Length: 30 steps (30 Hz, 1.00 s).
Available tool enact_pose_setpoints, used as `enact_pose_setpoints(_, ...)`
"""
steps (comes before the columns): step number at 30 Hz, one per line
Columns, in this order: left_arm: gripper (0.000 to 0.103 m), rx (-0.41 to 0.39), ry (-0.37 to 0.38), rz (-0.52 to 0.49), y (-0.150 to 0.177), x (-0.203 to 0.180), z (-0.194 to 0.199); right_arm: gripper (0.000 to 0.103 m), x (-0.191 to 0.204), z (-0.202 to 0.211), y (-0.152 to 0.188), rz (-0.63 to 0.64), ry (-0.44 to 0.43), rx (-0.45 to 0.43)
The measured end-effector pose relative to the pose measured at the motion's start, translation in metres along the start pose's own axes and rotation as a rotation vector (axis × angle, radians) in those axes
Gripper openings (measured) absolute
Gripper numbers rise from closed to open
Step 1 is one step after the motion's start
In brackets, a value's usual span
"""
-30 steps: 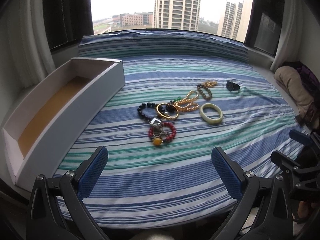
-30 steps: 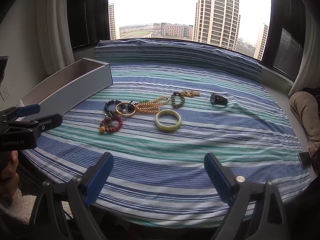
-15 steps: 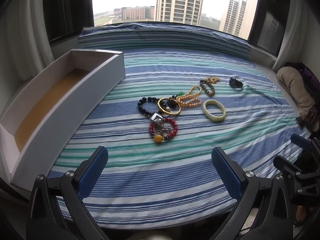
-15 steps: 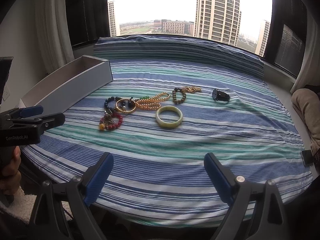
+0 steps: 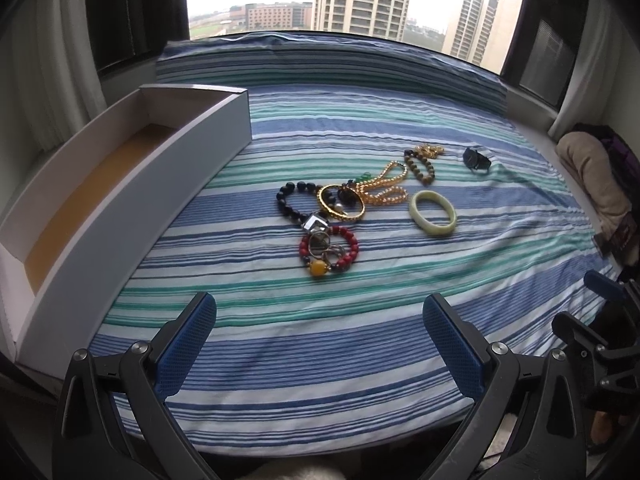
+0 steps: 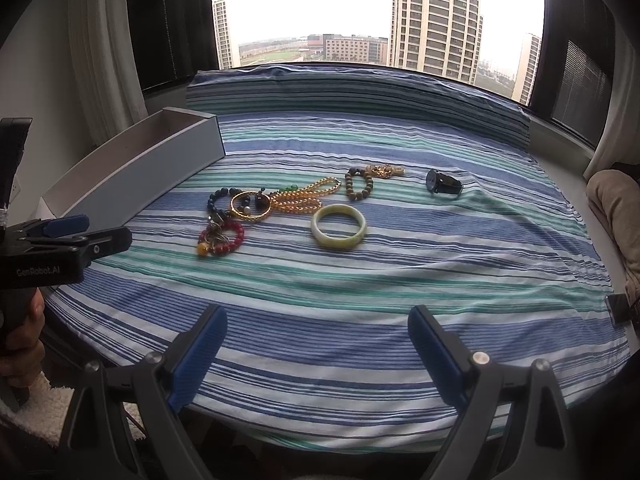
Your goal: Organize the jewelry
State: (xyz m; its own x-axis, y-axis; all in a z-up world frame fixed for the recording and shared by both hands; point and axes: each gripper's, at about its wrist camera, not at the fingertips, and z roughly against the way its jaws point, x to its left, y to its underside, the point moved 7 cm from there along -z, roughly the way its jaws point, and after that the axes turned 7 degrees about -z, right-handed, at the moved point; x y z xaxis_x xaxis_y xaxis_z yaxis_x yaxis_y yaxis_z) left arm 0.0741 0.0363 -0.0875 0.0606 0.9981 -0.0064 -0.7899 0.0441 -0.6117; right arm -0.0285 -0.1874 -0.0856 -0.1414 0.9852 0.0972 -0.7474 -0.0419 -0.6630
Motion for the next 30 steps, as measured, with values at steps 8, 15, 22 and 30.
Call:
enact_pose_setpoints(8, 0.103, 0.035, 0.028, 0.019, 0.002, 0.002, -0.009, 0.094, -0.001, -0.001, 0.001, -0.003, 0.000, 0.004)
enact_pose_setpoints(15, 0.103, 0.052, 0.077, 0.062, -0.008, 0.014, -0.024, 0.094, -0.005, -0.001, 0.003, -0.015, -0.003, 0.014)
enact_pose_setpoints(22, 0.102, 0.075, 0.128, 0.045, -0.027, 0.019, -0.075, 0.094, -0.010, 0.000, 0.006, -0.032, -0.003, 0.013)
enact_pose_setpoints(30, 0.080, 0.172, 0.093, -0.015, -0.039, 0.009, -0.153, 0.094, -0.015, -0.001, 0.006, -0.043, 0.005, 0.015)
